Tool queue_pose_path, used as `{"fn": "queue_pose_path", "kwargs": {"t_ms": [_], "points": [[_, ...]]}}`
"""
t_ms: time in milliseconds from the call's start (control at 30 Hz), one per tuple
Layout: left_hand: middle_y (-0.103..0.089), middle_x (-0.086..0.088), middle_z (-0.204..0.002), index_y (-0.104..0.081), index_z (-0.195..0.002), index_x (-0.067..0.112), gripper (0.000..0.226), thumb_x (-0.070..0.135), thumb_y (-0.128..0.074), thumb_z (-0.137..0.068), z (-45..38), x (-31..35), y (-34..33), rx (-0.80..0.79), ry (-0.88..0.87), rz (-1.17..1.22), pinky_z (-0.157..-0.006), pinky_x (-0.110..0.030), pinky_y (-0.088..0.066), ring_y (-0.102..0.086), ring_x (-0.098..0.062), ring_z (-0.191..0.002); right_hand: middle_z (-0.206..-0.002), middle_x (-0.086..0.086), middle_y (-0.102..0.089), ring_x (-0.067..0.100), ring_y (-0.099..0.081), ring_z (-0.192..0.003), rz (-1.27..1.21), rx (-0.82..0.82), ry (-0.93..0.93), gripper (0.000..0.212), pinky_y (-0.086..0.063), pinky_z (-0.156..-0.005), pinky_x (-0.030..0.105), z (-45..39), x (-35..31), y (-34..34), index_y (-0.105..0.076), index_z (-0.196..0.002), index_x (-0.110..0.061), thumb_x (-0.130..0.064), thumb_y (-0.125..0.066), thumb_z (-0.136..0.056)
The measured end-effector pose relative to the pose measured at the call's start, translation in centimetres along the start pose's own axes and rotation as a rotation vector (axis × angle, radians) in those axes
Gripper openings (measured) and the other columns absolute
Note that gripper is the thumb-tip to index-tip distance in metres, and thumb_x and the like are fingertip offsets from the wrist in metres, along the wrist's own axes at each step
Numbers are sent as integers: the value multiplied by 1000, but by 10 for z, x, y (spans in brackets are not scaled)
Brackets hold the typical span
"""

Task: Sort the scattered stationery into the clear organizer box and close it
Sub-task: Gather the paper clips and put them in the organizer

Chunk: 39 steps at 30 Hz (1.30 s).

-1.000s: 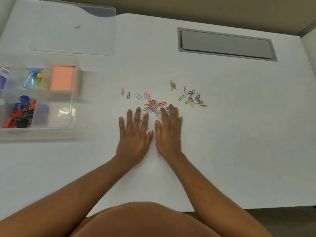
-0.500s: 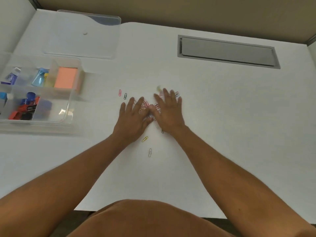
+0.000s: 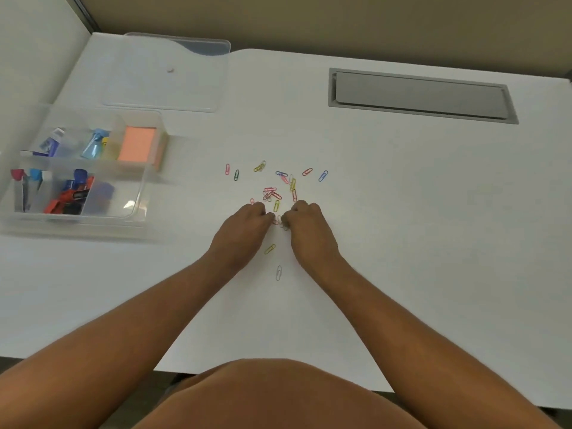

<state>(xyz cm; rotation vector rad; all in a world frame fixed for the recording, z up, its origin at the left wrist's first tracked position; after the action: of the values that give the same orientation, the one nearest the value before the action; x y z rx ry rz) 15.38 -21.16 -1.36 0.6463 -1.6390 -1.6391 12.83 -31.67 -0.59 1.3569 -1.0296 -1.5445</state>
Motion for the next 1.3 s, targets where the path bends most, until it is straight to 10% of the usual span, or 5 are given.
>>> {"fn": "queue_pose_path", "kwargs": {"t_ms": [267, 600, 900, 1167, 1300], "points": [[-81, -5, -96, -82, -106, 14, 17, 19, -75, -91, 8, -52, 37, 140, 488, 704, -85, -36, -62, -76, -18, -82, -98, 1, -77, 16, -74, -85, -630, 70, -343, 13, -59, -79, 26, -9, 46, 31, -80, -99, -13, -10, -77, -87], [-78, -16, -85, -82, -97, 8, 13, 10, -83, -84, 76, -90, 49, 190, 735, 1465, -87, -44, -64, -75, -26, -73, -102, 18, -71, 26, -72, -97, -2082, -86, -931, 23, -62, -86, 30, 27, -17, -36, -64, -118, 6, 7, -62, -95], [-79, -12, -88, -81, -104, 9, 18, 14, -82, -87, 135, -237, 94, 299, 784, 1273, -83, -39, -65, -78, -24, -78, -100, 19, -72, 27, -75, -88, -1883, -330, -754, 14, -63, -82, 29, -27, -202, -46, -66, -109, 8, 8, -62, -95], [-80, -8, -89, -78, -116, 9, 27, 22, -74, -93, 119, -304, 94, 104, 712, 907, -87, -41, -63, -77, -16, -77, -92, 6, -77, 23, -76, -84, -894, -41, -351, 14, -62, -88, 42, -105, -266, -26, -77, -97, -9, -7, -63, -96], [-71, -14, -130, -67, -134, 9, 35, 20, -59, -103, 108, -302, 107, 0, 603, 650, -104, -40, -53, -70, -28, -113, -113, 6, -73, 26, -67, -106, -616, -51, -240, 27, -49, -85, 29, -114, -290, -18, -74, -110, -10, -15, -48, -105]]}}
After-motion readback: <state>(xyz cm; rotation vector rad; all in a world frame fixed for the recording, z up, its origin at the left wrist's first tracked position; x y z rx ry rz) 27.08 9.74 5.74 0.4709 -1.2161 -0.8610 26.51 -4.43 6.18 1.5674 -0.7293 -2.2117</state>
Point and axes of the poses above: each hand's wrist, its own z-axis away from the middle knuckle, its own y-axis out of the back of the hand, x = y × z, the point moved 10 cm from there along -z, towards the middle knuckle
